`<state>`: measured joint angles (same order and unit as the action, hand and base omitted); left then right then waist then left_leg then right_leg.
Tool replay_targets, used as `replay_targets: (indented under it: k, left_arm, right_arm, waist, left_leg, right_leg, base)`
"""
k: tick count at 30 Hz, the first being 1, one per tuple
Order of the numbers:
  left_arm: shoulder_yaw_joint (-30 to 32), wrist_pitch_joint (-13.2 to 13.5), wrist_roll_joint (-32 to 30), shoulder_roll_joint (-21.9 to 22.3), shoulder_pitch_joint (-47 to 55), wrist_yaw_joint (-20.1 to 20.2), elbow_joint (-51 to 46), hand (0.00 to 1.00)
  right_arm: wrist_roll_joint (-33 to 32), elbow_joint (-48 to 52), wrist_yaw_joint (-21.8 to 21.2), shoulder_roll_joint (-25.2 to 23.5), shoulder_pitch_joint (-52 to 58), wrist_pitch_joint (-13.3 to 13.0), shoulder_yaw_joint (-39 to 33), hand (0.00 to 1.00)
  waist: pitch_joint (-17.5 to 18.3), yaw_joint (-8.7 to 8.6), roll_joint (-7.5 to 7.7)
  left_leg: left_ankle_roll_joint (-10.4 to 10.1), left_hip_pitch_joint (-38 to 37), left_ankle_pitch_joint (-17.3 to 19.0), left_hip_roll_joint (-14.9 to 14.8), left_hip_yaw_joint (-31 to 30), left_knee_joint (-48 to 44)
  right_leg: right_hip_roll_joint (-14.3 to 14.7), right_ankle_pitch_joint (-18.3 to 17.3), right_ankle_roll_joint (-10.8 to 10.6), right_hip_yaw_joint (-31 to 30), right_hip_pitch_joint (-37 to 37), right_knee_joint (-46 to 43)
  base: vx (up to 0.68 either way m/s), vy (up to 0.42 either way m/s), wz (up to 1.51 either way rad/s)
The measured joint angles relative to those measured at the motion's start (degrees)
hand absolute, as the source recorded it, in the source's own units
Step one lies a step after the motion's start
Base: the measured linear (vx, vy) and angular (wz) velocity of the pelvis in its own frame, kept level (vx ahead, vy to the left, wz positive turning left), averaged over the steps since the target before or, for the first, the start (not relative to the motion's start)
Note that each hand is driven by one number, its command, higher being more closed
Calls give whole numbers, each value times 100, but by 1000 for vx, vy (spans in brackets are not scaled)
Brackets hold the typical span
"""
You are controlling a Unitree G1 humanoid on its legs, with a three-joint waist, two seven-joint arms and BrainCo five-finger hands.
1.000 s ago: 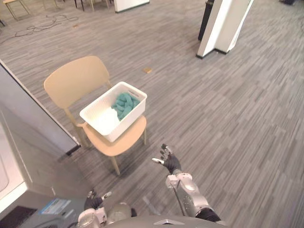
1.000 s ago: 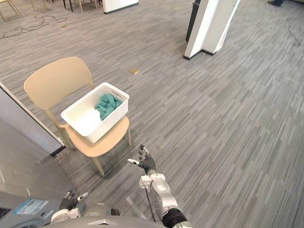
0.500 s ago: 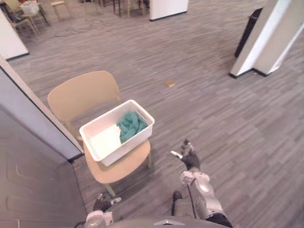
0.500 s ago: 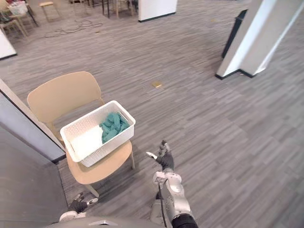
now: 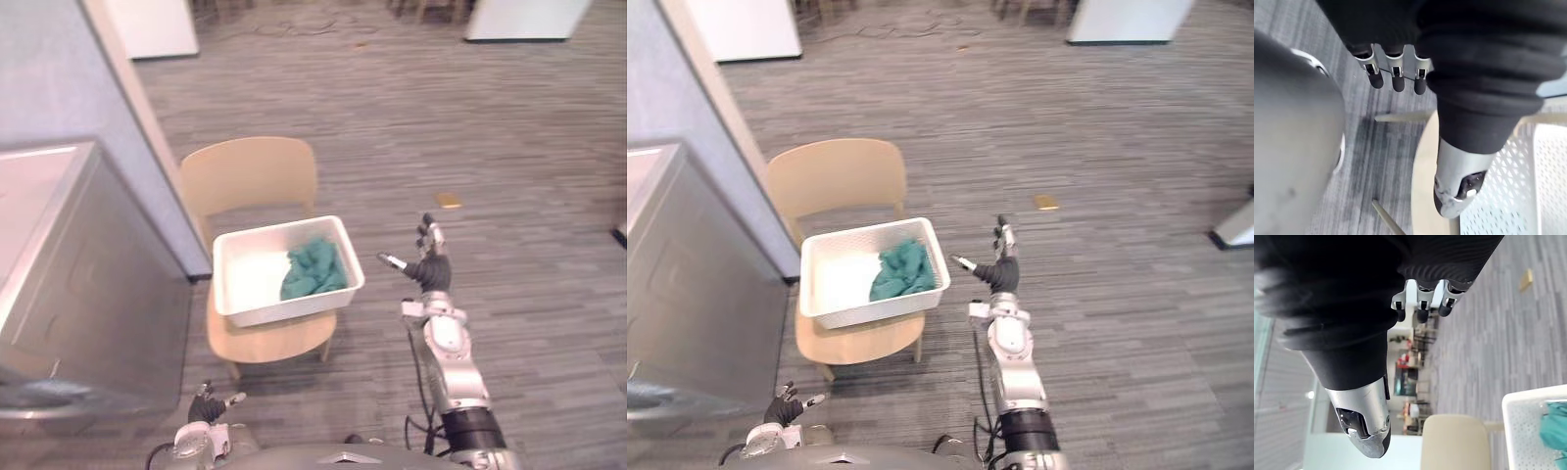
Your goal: Pick up the laundry basket with both hands and put the clothes into the washing machine.
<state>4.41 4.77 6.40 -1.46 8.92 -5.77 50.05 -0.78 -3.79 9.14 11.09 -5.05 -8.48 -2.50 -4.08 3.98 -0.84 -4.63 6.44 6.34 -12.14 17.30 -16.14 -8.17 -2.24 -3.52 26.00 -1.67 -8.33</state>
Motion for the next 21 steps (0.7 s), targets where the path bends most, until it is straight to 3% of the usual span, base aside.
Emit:
replay_targets:
  k: [1,3,5,8,9,12,15,21]
  left_arm:
    - [33,0,18,-17,-4,22,-15,0]
    - [-67,10,-178,-245,-43,130,-146,0]
    - [-131,13,-240,-308,-45,245,-209,0]
    - [-227,41,-322,-330,-166,374,-308,0]
    - [-227,43,-316,-326,-293,381,-344,0]
    - [-231,113,-179,-283,-541,371,-513,0]
    - [-212,159,34,-383,-663,335,-700,0]
    - [16,207,364,-523,-790,205,-936,0]
  right_arm:
    - [194,-63,-32,57,-108,26,-33,0]
    - [718,-217,-159,81,-404,100,3,0]
    - [947,-436,-168,128,-669,103,41,0]
    - [1398,-1279,-262,834,-1734,131,793,0]
    - [1620,-1569,-326,1102,-2191,130,1069,0]
    - [2169,-2373,-396,1476,-3199,142,1480,0]
    - [2371,-2643,-417,1620,-3510,255,1586,0]
    - [2649,-2924,-538,2107,-4188,404,1798,0]
  waist:
    - [-14,80,12]
    - [-104,88,287]
    - [-138,77,366]
    - [-377,149,365]
    - [-637,216,246]
    - [-1137,375,102]
    - [-1492,476,149]
    - [-1982,482,330]
  left_leg:
    - [-149,-117,-105,87,-6,148]
    - [-4,-68,-126,324,-37,148]
    - [73,69,-80,396,-110,34]
    - [175,486,-19,420,-268,-279]
    - [190,677,-4,402,-349,-401]
    - [165,1219,-124,354,-484,-485]
    - [167,1535,-320,355,-619,-447]
    - [204,1932,-555,345,-700,-361]
  right_leg:
    - [3,23,-38,-63,12,34]
    - [-140,182,-122,-173,89,255]
    - [-185,284,-167,-167,106,390]
    - [-213,383,-146,-145,-70,416]
    - [-206,382,-147,-84,-172,342]
    - [-216,390,-137,-28,-699,67]
    - [-181,451,-84,54,-991,22]
    - [-141,573,27,125,-1391,17]
  base:
    - [41,207,2]
    - [31,182,11]
    - [-6,149,23]
    - [-106,123,25]
    - [-193,45,26]
    - [-216,19,18]
    - [-128,-26,13]
    - [-36,-12,1]
